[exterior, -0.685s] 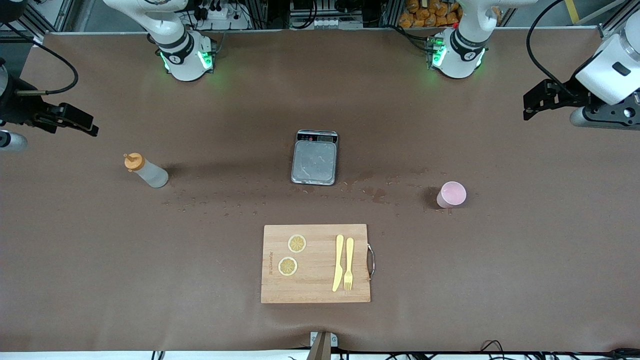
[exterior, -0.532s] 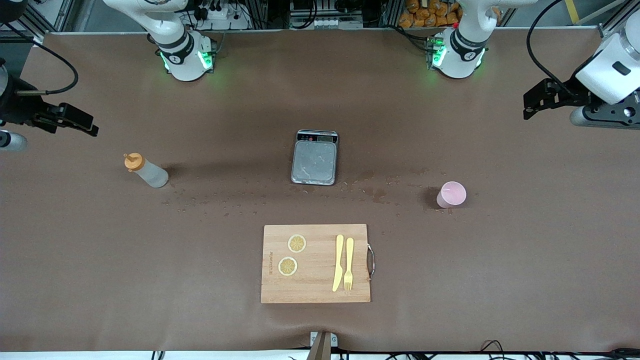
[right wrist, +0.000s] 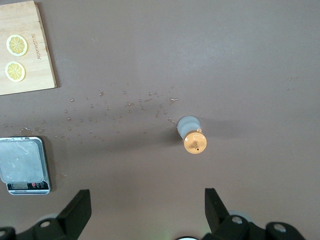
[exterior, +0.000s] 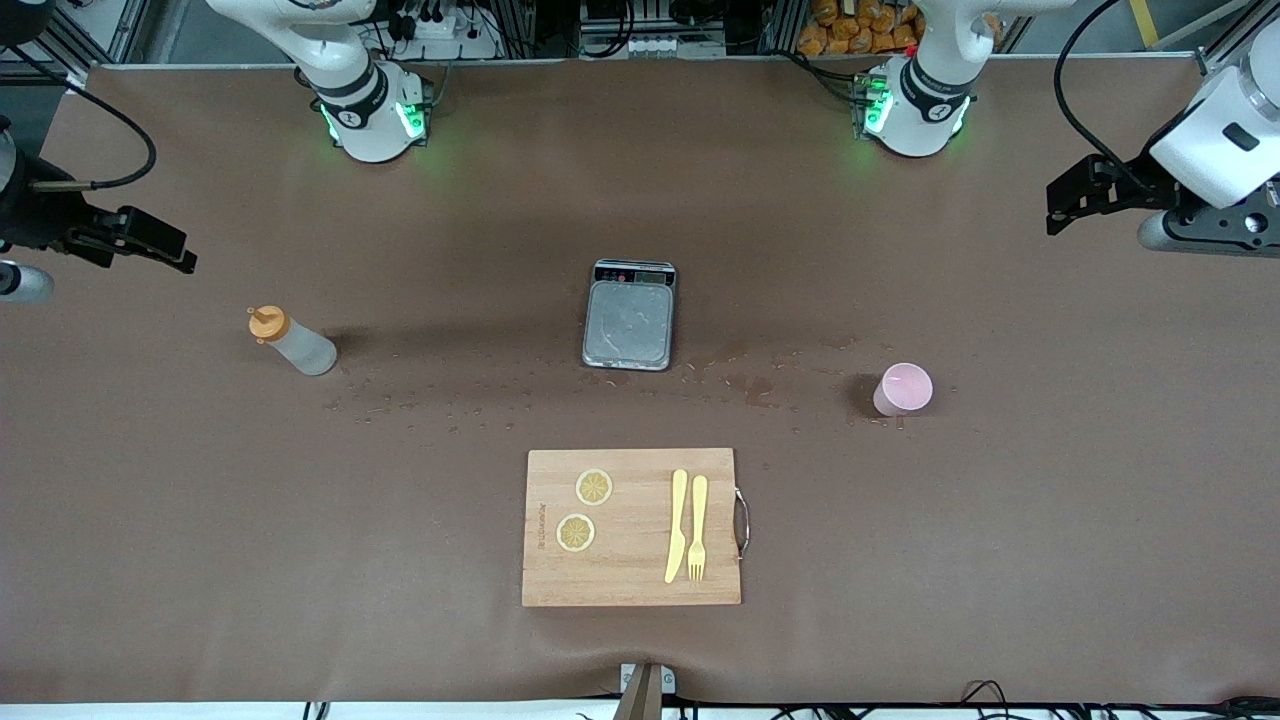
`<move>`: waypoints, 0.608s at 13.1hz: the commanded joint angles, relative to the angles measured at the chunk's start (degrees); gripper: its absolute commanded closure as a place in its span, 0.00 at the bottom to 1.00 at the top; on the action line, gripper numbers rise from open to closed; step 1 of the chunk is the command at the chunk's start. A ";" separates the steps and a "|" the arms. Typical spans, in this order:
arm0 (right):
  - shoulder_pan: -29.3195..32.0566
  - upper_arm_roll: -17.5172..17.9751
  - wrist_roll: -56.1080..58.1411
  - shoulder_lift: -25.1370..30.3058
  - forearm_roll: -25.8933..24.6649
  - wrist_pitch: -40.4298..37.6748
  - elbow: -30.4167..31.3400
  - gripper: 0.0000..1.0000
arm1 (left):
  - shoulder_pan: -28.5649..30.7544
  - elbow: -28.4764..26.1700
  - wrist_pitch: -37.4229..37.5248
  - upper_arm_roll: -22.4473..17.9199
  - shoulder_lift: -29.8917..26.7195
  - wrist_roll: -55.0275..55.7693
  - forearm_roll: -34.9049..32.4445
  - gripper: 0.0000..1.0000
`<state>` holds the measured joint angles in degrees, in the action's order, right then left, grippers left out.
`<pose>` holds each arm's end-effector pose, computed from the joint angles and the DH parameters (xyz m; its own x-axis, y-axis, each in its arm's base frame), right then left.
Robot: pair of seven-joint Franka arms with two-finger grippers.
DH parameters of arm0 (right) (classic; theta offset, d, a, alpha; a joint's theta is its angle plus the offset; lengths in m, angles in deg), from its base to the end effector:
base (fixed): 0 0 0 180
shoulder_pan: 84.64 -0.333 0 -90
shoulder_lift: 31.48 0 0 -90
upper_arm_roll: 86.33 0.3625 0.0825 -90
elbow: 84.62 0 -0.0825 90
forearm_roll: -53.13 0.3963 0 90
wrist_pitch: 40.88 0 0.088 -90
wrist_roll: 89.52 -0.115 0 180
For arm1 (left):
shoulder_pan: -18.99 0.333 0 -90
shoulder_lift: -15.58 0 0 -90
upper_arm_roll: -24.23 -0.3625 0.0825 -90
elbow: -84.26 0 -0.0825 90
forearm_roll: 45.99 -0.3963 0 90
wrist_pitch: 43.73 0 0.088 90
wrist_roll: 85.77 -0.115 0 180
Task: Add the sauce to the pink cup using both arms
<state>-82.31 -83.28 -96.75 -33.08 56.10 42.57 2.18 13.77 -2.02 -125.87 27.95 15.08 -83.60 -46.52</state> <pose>0.5640 0.0130 0.6646 0.9900 -0.1073 -0.0921 -0.1115 -0.9929 -0.0420 0.5425 -0.0844 0.6873 0.9912 -0.1163 -0.0631 -0.1173 -0.9930 -0.0122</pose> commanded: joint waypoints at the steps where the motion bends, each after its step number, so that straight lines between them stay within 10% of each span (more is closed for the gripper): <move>1: 0.48 0.46 0.02 1.78 -0.59 0.93 1.87 0.00 | -0.15 0.23 0.93 -0.20 -0.29 -1.29 1.06 0.00; 8: 0.92 0.29 0.02 1.69 -0.59 0.66 1.96 0.00 | 3.37 -0.21 0.67 -0.90 7.16 -0.85 8.52 0.00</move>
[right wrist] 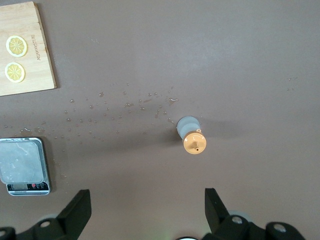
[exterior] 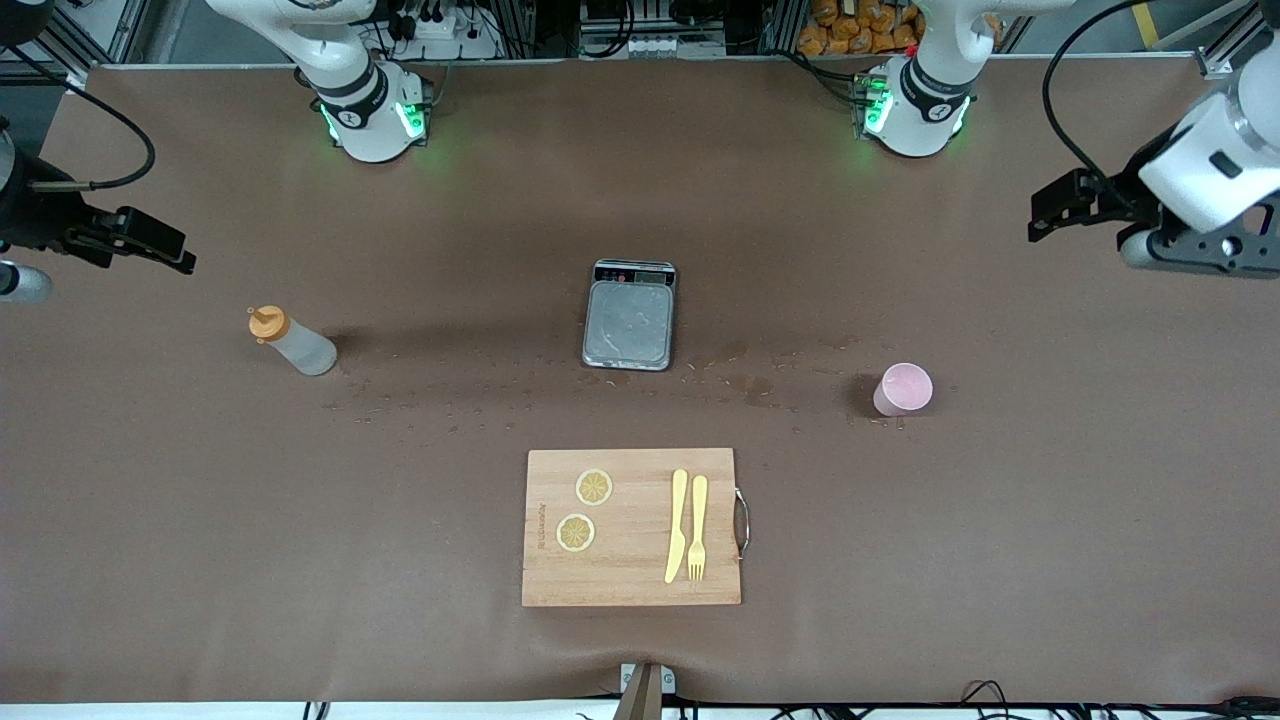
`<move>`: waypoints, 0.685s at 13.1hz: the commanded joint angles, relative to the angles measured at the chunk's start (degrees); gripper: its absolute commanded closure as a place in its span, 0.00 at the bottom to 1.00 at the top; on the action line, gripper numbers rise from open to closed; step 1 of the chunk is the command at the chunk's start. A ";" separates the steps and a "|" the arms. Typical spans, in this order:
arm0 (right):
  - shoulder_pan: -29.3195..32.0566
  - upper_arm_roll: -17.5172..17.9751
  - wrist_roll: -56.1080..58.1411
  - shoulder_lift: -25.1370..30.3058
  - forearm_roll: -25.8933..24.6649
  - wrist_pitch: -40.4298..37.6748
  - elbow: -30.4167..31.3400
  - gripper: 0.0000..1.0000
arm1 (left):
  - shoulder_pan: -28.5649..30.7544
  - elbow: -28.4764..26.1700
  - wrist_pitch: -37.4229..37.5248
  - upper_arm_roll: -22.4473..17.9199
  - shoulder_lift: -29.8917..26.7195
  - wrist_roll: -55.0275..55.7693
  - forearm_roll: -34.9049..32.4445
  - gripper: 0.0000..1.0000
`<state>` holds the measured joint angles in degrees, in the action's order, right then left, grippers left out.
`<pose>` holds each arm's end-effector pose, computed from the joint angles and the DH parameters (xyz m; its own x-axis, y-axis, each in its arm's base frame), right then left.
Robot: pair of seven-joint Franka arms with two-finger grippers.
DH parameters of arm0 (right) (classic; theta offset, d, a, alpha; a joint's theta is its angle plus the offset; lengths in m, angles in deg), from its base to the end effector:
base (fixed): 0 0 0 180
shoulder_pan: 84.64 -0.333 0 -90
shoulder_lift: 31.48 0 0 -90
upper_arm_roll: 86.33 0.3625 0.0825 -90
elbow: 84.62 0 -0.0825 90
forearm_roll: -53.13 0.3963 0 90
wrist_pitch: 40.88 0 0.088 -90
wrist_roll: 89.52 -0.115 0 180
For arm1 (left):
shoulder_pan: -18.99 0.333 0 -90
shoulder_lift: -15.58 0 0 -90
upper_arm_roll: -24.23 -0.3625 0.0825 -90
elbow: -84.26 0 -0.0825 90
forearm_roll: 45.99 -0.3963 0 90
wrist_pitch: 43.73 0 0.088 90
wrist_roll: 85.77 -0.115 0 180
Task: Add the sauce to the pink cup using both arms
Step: 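Reach the left gripper to the pink cup and grasp it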
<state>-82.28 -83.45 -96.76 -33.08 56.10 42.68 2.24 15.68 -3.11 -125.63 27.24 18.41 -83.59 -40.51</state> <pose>0.5643 0.0111 0.6643 0.9896 -0.1110 -0.0912 -0.1152 -0.9925 -0.0420 0.5627 -0.0736 0.6462 0.9855 -0.0849 -0.1472 -0.0717 -0.9931 0.0925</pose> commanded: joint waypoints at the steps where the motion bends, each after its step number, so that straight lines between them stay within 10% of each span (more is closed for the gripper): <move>1: 0.98 0.46 -0.05 1.69 -0.59 0.55 1.90 0.00 | 1.47 0.79 0.08 -0.19 5.94 -1.03 2.43 0.00; 9: 1.68 0.28 -0.05 1.42 -1.03 -0.15 2.43 0.00 | -0.82 -0.17 -15.19 0.42 20.01 -1.29 -0.73 0.00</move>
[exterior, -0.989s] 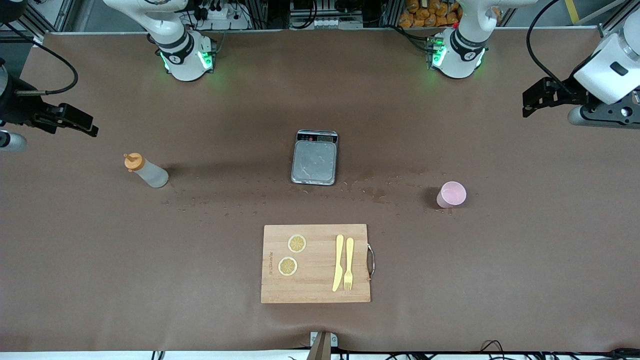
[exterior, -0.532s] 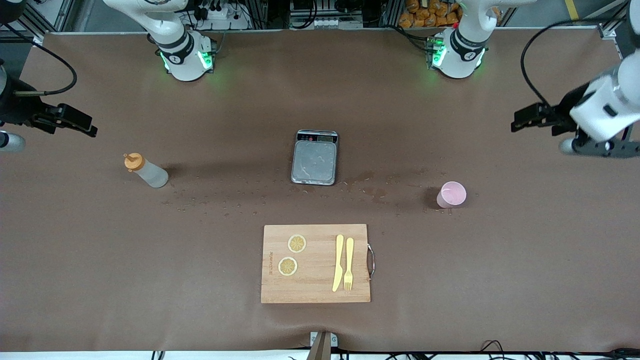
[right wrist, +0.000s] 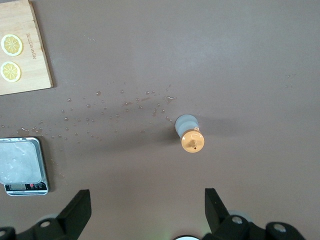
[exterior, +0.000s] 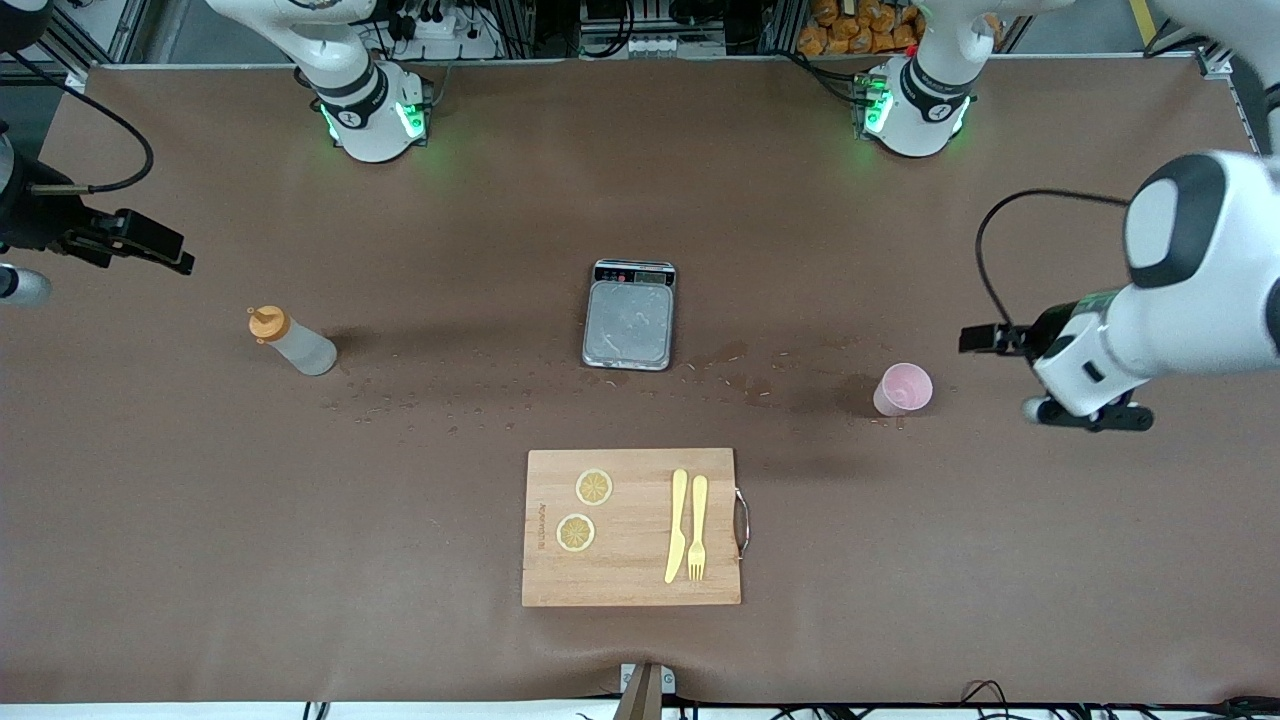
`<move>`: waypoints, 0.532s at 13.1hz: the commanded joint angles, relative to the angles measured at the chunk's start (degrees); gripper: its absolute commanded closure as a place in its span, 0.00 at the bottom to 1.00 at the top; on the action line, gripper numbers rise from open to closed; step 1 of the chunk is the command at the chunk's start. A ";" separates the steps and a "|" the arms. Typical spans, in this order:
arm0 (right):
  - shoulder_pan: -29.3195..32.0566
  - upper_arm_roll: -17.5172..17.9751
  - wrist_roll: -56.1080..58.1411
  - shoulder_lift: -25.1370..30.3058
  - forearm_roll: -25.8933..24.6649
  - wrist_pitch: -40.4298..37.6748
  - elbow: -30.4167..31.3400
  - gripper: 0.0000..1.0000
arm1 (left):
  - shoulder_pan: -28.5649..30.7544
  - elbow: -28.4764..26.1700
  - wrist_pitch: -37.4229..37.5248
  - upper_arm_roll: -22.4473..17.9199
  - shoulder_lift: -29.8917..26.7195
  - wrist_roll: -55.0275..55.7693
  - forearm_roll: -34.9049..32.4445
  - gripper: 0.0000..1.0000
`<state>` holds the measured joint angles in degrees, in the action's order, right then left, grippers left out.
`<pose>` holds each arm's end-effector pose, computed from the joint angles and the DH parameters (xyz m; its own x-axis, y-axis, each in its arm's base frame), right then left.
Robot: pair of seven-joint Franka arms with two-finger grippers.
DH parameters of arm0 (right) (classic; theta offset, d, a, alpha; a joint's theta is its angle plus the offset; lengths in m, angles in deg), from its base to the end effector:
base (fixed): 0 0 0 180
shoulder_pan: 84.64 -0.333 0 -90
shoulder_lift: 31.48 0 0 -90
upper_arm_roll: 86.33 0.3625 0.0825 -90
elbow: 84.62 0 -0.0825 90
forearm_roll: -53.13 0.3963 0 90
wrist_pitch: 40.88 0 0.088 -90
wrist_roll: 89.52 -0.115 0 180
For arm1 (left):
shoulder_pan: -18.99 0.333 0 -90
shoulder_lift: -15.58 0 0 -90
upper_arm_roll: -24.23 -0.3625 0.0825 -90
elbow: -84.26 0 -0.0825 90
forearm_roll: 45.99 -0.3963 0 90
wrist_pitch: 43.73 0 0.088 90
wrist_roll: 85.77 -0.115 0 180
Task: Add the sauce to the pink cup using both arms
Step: 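Reach the left gripper to the pink cup and grasp it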
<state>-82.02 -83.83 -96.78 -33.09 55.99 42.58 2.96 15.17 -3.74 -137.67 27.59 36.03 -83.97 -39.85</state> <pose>0.5638 0.0046 0.6581 0.9869 -0.1225 -0.1053 -0.1271 -0.9912 -0.0381 0.6565 -0.0892 0.4645 0.9635 -0.0841 -0.2542 -0.0566 -0.9919 0.1139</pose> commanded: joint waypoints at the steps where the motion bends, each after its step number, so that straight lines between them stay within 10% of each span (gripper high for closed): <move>1: 1.50 0.66 -0.20 1.25 -0.93 -0.66 1.55 0.00 | -1.36 0.28 -5.18 0.07 4.23 -0.83 -3.04 0.00; 7: 5.45 0.49 -9.13 -0.06 0.39 -0.75 1.10 0.00 | -1.90 -11.92 -18.37 0.16 5.31 -0.92 -7.10 0.00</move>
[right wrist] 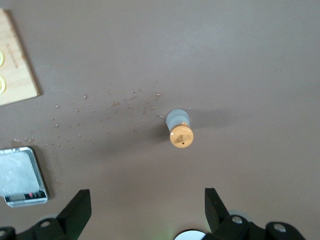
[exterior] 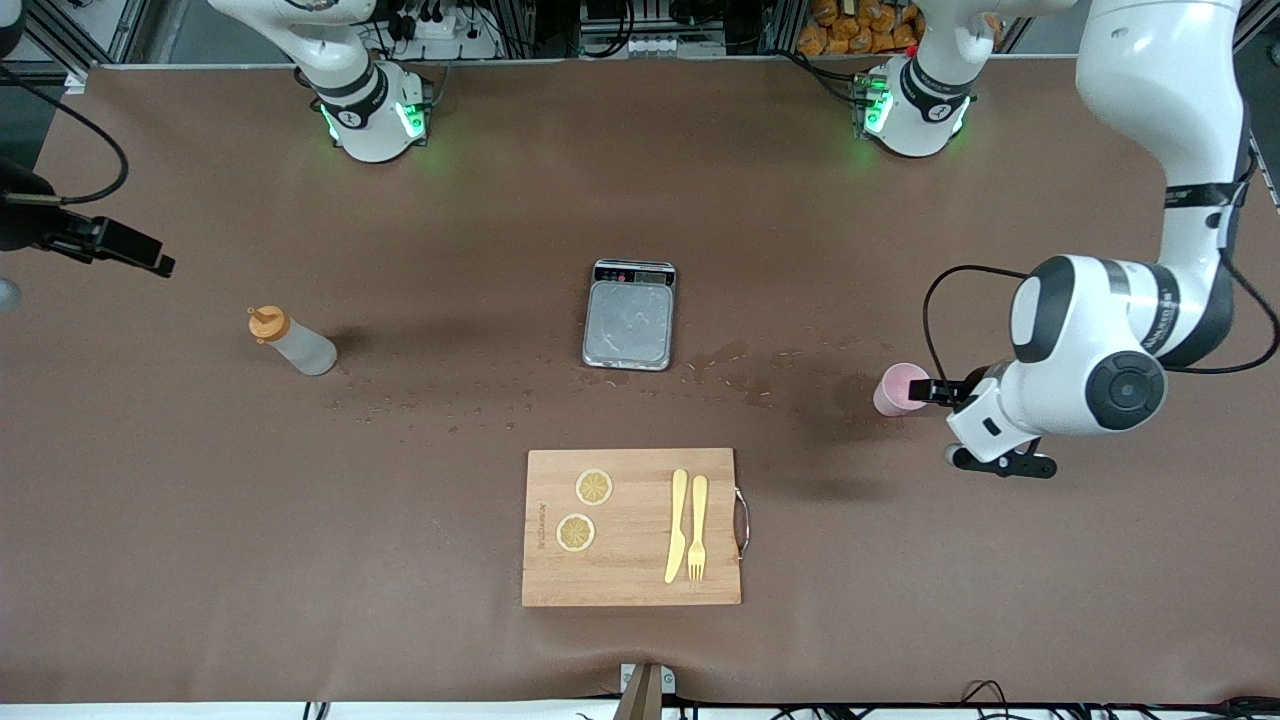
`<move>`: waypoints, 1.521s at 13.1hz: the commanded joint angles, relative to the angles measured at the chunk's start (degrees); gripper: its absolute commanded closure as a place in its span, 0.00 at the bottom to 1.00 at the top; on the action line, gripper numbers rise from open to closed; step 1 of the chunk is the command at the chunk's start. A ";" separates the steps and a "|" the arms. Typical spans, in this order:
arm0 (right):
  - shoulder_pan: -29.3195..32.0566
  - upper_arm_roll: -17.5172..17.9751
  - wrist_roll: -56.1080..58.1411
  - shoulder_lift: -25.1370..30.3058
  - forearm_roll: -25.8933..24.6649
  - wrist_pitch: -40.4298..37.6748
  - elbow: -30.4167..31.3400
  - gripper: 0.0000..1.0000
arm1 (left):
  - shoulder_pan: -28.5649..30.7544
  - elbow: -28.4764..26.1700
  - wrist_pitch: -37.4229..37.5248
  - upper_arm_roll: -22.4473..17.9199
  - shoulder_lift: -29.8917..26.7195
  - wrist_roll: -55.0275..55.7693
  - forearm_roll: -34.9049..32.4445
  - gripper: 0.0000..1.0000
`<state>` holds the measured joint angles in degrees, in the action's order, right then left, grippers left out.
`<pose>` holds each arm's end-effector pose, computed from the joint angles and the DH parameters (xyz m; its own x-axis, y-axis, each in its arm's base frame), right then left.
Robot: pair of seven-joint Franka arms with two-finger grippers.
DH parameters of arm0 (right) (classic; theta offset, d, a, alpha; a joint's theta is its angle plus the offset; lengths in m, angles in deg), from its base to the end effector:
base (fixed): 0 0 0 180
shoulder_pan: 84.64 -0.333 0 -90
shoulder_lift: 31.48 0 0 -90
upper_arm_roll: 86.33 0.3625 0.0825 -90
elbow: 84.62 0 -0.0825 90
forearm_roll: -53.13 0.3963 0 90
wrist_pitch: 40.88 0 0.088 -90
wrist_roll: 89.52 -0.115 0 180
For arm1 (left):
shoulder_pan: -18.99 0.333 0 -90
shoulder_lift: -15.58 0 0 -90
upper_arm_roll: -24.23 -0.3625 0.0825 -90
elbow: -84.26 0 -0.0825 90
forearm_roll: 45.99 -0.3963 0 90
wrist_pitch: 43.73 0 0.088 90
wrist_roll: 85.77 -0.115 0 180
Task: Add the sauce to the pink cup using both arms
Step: 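Reach the left gripper to the pink cup and grasp it, then carry the pink cup onto the scale while the right gripper grasps the bottle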
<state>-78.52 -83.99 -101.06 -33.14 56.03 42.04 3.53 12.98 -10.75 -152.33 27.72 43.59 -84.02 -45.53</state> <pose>0.5617 -0.0312 0.6522 0.9579 -0.2573 -0.1277 -0.2626 -0.9645 -0.0268 0.6683 -0.1076 0.3348 0.9600 -0.1273 -0.2492 -0.1243 -0.9919 0.0277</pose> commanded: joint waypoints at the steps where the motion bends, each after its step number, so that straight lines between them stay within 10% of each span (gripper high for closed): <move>1: 2.92 0.64 -6.98 -0.36 0.44 -0.39 0.61 0.00 | 0.38 -5.63 -4.51 0.03 -1.99 -0.86 -1.42 0.00; 9: 9.78 0.64 -21.31 -1.24 6.40 -3.02 2.54 0.00 | 0.73 -9.15 -8.64 0.03 1.34 -0.86 -3.01 0.00; 10: 10.66 0.64 -21.50 -1.24 7.37 -3.20 3.59 0.00 | 0.73 -9.24 -8.82 0.03 1.79 -0.86 -3.01 0.17; 12: 12.24 0.64 -22.11 -1.41 8.08 -3.20 4.39 0.00 | 0.73 -9.15 -8.82 0.03 2.76 -0.86 -3.01 0.98; 20: 20.67 0.64 -27.83 -3.96 15.90 -4.34 8.70 0.00 | 0.20 -8.36 -10.14 0.12 2.67 -0.86 -2.83 1.00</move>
<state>-61.87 -84.20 -128.09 -36.03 68.72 38.10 11.25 13.24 -19.15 -161.75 27.72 46.90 -84.11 -47.08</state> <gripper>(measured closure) 0.000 0.952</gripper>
